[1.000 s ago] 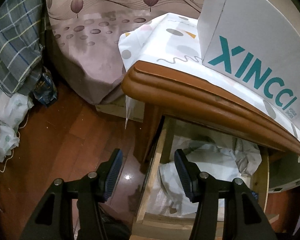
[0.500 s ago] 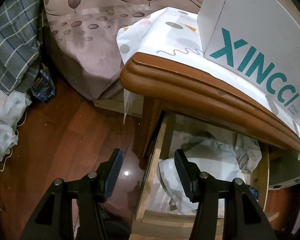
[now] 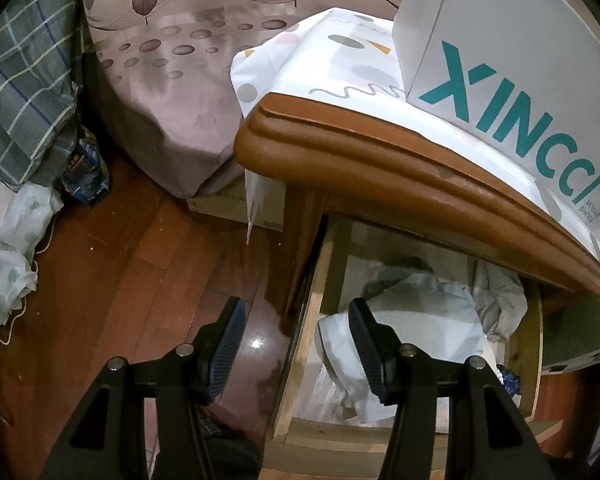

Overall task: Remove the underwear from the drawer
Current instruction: 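Move the right gripper back into the drawer toward the white lace underwear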

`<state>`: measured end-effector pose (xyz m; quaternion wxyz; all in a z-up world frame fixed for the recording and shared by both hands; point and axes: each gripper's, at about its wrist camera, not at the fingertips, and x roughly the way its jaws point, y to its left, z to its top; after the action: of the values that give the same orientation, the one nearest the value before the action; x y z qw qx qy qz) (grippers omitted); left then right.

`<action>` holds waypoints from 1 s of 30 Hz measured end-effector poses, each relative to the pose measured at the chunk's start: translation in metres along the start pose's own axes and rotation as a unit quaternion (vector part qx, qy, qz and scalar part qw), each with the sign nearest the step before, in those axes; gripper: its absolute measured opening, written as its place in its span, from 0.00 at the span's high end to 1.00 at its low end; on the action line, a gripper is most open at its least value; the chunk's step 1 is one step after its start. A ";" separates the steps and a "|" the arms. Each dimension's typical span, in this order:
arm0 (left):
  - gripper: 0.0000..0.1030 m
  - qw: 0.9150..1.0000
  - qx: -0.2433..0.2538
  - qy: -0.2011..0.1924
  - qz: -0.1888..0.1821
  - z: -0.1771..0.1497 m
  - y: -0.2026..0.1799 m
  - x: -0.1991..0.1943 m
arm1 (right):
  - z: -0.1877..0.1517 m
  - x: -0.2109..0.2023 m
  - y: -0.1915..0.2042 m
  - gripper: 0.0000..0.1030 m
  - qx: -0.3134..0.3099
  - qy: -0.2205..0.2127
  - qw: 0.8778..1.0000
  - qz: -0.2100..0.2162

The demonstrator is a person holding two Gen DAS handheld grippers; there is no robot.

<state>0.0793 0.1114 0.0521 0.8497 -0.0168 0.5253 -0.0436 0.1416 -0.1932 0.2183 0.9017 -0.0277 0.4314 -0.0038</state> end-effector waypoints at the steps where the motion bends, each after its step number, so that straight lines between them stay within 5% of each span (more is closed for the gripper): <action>1: 0.46 1.000 0.001 0.001 0.002 0.000 0.000 0.000 | -0.004 -0.006 0.001 0.41 -0.004 -0.001 1.000 0.005; 12: 0.46 1.000 -0.001 0.005 0.002 -0.001 0.004 0.002 | -0.094 -0.042 0.024 0.34 -0.053 0.036 0.996 0.061; 22: 0.46 1.000 -0.008 0.008 0.000 -0.001 0.009 0.004 | -0.180 0.038 0.044 0.33 -0.050 0.155 0.982 0.093; 30: 0.46 1.000 -0.005 0.016 -0.002 -0.003 0.008 0.007 | -0.210 0.106 0.067 0.15 -0.094 0.221 0.966 0.093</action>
<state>0.0802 0.1185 0.0442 0.8410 -0.0220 0.5389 -0.0429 0.0437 -0.1390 0.0007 0.7737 -0.0703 0.6192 0.1146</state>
